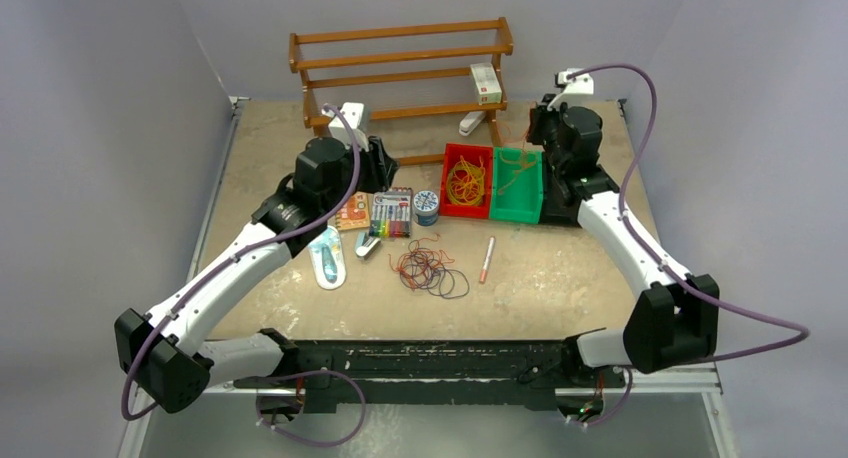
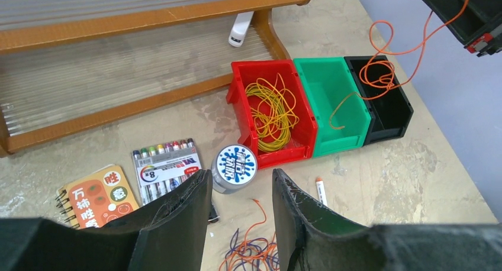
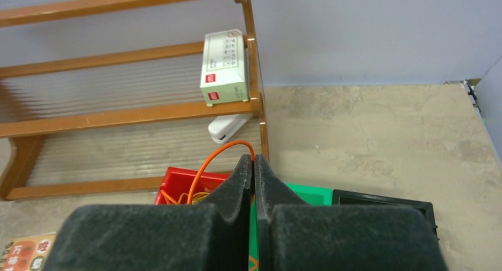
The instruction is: Untangle the cables
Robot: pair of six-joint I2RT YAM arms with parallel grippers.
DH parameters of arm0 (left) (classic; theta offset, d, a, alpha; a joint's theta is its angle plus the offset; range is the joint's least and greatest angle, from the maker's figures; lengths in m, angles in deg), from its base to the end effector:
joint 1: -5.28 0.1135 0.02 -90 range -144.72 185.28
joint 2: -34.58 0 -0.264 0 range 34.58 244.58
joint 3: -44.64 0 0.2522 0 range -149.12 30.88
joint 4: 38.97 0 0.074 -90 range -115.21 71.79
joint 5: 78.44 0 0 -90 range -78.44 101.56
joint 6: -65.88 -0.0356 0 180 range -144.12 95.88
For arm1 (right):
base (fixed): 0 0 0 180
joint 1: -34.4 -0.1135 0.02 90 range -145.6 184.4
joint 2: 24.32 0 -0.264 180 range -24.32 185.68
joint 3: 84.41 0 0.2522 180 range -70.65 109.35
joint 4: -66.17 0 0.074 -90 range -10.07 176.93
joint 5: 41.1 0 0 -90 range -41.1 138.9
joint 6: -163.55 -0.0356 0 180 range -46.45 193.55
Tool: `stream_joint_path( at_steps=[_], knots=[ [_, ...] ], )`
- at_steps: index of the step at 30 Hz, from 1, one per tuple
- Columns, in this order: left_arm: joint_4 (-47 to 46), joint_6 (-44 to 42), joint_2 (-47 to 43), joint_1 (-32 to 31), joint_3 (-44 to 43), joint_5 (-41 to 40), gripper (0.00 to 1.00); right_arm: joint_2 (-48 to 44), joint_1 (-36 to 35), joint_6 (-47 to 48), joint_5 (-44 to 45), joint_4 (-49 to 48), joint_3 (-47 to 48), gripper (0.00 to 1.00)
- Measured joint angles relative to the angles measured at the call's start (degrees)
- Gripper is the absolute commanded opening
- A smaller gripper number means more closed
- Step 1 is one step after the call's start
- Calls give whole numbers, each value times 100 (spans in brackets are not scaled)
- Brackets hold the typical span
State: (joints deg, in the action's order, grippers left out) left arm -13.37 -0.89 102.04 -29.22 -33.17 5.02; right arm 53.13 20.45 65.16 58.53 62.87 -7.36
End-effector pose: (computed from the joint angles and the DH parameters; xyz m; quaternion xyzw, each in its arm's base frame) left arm 0.2268 -0.1510 0.3739 0.0434 0.7930 -0.2529 0.5526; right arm 0.3157 0.0723 0.3750 0.0275 0.6887 0.0832 0.7197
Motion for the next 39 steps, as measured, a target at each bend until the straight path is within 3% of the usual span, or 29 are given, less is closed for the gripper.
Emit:
stream_joint_path(
  at_steps=[15,35,39],
  knots=[
    [13,-22,160,0,0,-39,41,798,544,-323,-369,-551,-164,0],
    [44,-20,166,0,22,-118,41,1751,691,-603,-345,-527,-170,0],
    [46,-20,166,0,22,-118,41,1886,691,-621,-313,-492,-170,11]
  ],
)
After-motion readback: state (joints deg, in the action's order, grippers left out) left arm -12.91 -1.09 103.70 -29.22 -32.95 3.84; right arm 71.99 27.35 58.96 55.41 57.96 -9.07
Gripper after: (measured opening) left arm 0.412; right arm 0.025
